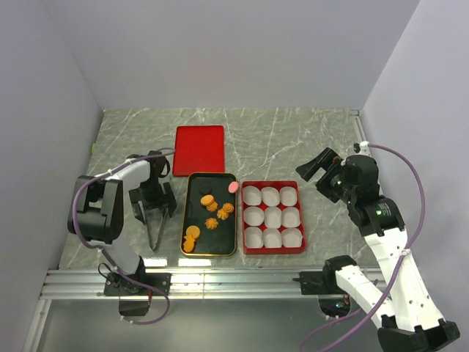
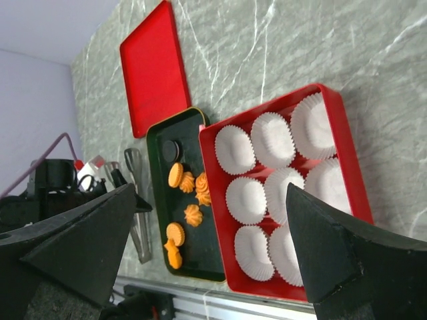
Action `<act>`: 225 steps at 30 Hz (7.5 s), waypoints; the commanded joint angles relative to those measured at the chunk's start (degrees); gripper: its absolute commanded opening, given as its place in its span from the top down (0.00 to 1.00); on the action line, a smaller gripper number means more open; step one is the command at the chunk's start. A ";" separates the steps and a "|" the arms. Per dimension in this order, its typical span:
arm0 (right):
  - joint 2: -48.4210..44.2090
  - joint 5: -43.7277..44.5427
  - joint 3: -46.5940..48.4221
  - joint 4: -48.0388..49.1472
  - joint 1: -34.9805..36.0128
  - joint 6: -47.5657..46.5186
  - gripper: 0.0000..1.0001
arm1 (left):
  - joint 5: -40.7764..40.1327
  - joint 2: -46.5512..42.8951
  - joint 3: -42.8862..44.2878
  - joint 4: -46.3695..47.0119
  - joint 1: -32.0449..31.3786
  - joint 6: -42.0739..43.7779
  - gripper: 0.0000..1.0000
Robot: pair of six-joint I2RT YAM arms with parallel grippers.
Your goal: Pack the cookies
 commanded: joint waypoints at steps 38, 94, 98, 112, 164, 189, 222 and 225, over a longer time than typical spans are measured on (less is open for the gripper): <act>6.00 -8.03 8.78 7.19 1.09 -1.19 0.01 | 5.72 -15.95 15.55 -4.44 2.76 11.59 0.34; 41.24 -21.68 26.28 9.93 31.85 10.69 0.09 | 2.75 -26.16 34.54 -5.24 -41.10 -11.79 0.52; 41.60 -22.29 25.84 10.54 31.94 11.21 0.20 | 1.95 -26.42 34.63 -4.98 -41.89 -12.41 0.53; 42.65 -25.63 28.30 13.27 31.15 13.59 0.89 | -0.42 -27.56 29.89 -5.59 -42.25 -15.57 0.46; 41.51 -29.50 27.42 13.18 28.34 20.80 0.51 | -6.48 -26.42 24.08 3.30 -45.59 -24.19 0.78; 23.15 -20.19 16.27 -10.46 10.14 -1.88 0.31 | 0.70 -34.86 10.56 -4.54 -45.58 -19.35 1.00; 17.60 -17.81 8.79 -12.75 7.15 -6.80 0.32 | 6.61 -25.28 1.15 1.97 -34.87 -17.24 0.47; 17.60 -17.81 8.79 -12.75 7.15 -6.80 0.32 | 6.70 -24.75 0.53 2.41 -34.25 -17.15 0.44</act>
